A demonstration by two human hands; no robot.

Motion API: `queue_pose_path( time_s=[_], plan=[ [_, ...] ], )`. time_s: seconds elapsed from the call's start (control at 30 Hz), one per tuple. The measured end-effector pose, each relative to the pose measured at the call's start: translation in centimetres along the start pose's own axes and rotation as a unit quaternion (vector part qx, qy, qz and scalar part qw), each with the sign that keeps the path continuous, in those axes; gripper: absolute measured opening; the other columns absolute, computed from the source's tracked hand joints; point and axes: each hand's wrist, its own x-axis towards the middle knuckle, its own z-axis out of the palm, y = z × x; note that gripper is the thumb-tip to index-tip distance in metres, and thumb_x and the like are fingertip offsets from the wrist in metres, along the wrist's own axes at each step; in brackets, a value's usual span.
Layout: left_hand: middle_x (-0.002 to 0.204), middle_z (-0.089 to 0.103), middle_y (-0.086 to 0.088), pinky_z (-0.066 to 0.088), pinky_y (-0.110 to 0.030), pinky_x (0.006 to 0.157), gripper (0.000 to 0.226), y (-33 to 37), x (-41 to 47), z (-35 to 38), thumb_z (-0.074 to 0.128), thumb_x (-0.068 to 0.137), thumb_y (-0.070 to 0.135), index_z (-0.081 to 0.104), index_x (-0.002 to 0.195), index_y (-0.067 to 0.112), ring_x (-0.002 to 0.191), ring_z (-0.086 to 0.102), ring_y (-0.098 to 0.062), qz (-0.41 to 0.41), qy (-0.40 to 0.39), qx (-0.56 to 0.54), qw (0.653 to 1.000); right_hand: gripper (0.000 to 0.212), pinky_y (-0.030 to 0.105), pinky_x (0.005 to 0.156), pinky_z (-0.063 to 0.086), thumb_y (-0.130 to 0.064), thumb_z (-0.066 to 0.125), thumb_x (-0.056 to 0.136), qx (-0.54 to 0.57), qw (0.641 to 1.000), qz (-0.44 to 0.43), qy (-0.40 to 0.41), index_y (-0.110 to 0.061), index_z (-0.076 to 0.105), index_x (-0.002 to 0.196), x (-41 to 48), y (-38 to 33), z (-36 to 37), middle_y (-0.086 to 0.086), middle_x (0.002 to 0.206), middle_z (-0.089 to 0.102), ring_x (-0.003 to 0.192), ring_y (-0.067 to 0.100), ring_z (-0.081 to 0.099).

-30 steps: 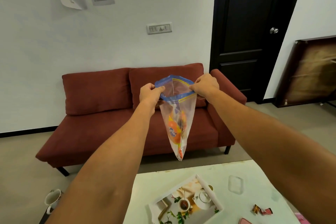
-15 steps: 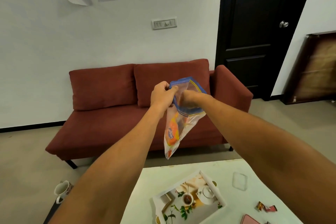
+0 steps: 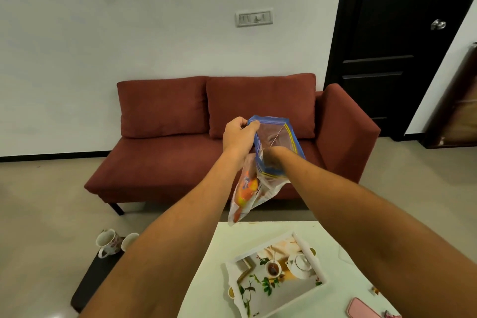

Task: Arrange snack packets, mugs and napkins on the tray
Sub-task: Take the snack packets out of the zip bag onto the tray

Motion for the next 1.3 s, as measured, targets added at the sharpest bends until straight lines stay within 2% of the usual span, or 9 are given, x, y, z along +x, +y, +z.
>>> queue_pose_path(
  time_s=[0.03, 0.13, 0.27, 0.47, 0.73, 0.9, 1.0, 1.1, 1.3],
  plan=[
    [0.063, 0.052, -0.002, 0.04, -0.027, 0.051, 0.031, -0.3, 0.0, -0.5, 0.067, 0.088, 0.027, 0.047, 0.066, 0.017, 0.056, 0.05, -0.016, -0.003, 0.01, 0.008, 1.0, 0.041, 0.037, 0.103, 0.035, -0.004, 0.036, 0.106, 0.068, 0.997, 0.019, -0.015, 0.005, 0.038, 0.145, 0.0, -0.3, -0.1, 0.02, 0.152, 0.04, 0.129, 0.03, 0.045],
    [0.06, 0.057, -0.002, 0.045, -0.024, 0.041, 0.031, -1.3, -0.2, -2.0, 0.067, 0.087, 0.028, 0.047, 0.066, 0.018, 0.047, 0.056, -0.013, -0.019, 0.041, 0.026, 0.999, 0.024, 0.034, 0.079, 0.051, -0.005, 0.045, 0.1, 0.092, 0.993, -0.023, -0.067, 0.0, 0.063, 0.114, 0.0, -1.4, -0.2, 0.015, 0.115, 0.065, 0.095, 0.027, 0.063],
    [0.078, 0.07, -0.013, 0.062, -0.048, 0.069, 0.025, -3.2, -0.4, -3.4, 0.065, 0.088, 0.031, 0.051, 0.072, 0.018, 0.075, 0.069, -0.029, -0.051, 0.081, 0.059, 0.994, 0.016, 0.03, 0.05, 0.058, -0.009, 0.062, 0.089, 0.163, 0.985, 0.002, -0.051, 0.003, 0.067, 0.099, -0.6, -2.1, -2.0, 0.015, 0.084, 0.072, 0.061, 0.024, 0.074],
    [0.071, 0.067, -0.006, 0.063, -0.046, 0.066, 0.025, -6.6, -0.4, -4.2, 0.064, 0.089, 0.027, 0.052, 0.068, 0.019, 0.065, 0.071, -0.026, -0.098, 0.119, 0.08, 0.985, 0.017, 0.031, 0.042, 0.056, -0.004, 0.07, 0.084, 0.172, 0.981, -0.036, 0.086, -0.005, 0.065, 0.1, -1.2, -1.5, -6.5, 0.012, 0.087, 0.065, 0.069, 0.024, 0.067],
    [0.078, 0.069, -0.007, 0.06, -0.043, 0.068, 0.023, -10.9, -0.5, -3.6, 0.066, 0.091, 0.031, 0.058, 0.077, 0.014, 0.078, 0.069, -0.03, -0.125, 0.153, 0.107, 0.975, 0.021, 0.031, 0.049, 0.058, -0.018, 0.071, 0.089, 0.344, 0.916, 0.027, 0.204, -0.02, 0.06, 0.107, 2.0, 7.7, -7.9, 0.006, 0.1, 0.066, 0.085, 0.019, 0.068],
    [0.076, 0.066, -0.005, 0.058, -0.045, 0.075, 0.016, -14.8, -0.2, -2.2, 0.063, 0.088, 0.023, 0.057, 0.075, 0.015, 0.083, 0.067, -0.034, -0.124, 0.198, 0.122, 0.965, 0.018, 0.048, 0.077, 0.061, -0.016, 0.067, 0.087, 0.357, 0.893, 0.104, 0.255, -0.019, 0.065, 0.105, 7.0, 17.1, -0.5, 0.015, 0.115, 0.069, 0.099, 0.031, 0.07],
    [0.067, 0.06, 0.0, 0.056, -0.044, 0.07, 0.023, -18.1, -0.4, -0.7, 0.064, 0.084, 0.021, 0.049, 0.066, 0.019, 0.074, 0.065, -0.032, -0.124, 0.219, 0.099, 0.963, 0.024, 0.035, 0.077, 0.055, -0.015, 0.066, 0.09, 0.3, 0.918, 0.141, 0.219, -0.009, 0.068, 0.112, 9.5, 22.4, 6.7, 0.015, 0.114, 0.07, 0.098, 0.028, 0.067],
    [0.061, 0.055, 0.005, 0.05, -0.036, 0.061, 0.026, -21.7, -0.5, 0.4, 0.067, 0.082, 0.021, 0.049, 0.064, 0.021, 0.056, 0.052, -0.016, -0.109, 0.246, 0.058, 0.961, 0.024, 0.042, 0.09, 0.055, -0.013, 0.063, 0.092, 0.271, 0.937, 0.165, 0.149, -0.001, 0.069, 0.112, 11.8, 26.8, 14.1, 0.021, 0.115, 0.07, 0.104, 0.036, 0.067],
    [0.061, 0.052, 0.004, 0.045, -0.033, 0.055, 0.027, -28.9, -0.8, 2.7, 0.069, 0.088, 0.021, 0.051, 0.068, 0.021, 0.055, 0.045, -0.011, -0.079, 0.253, 0.012, 0.964, 0.037, 0.04, 0.087, 0.055, -0.026, 0.054, 0.101, 0.198, 0.961, 0.186, 0.054, -0.006, 0.06, 0.131, 15.5, 31.9, 25.4, 0.018, 0.129, 0.063, 0.11, 0.034, 0.064]
  ],
)
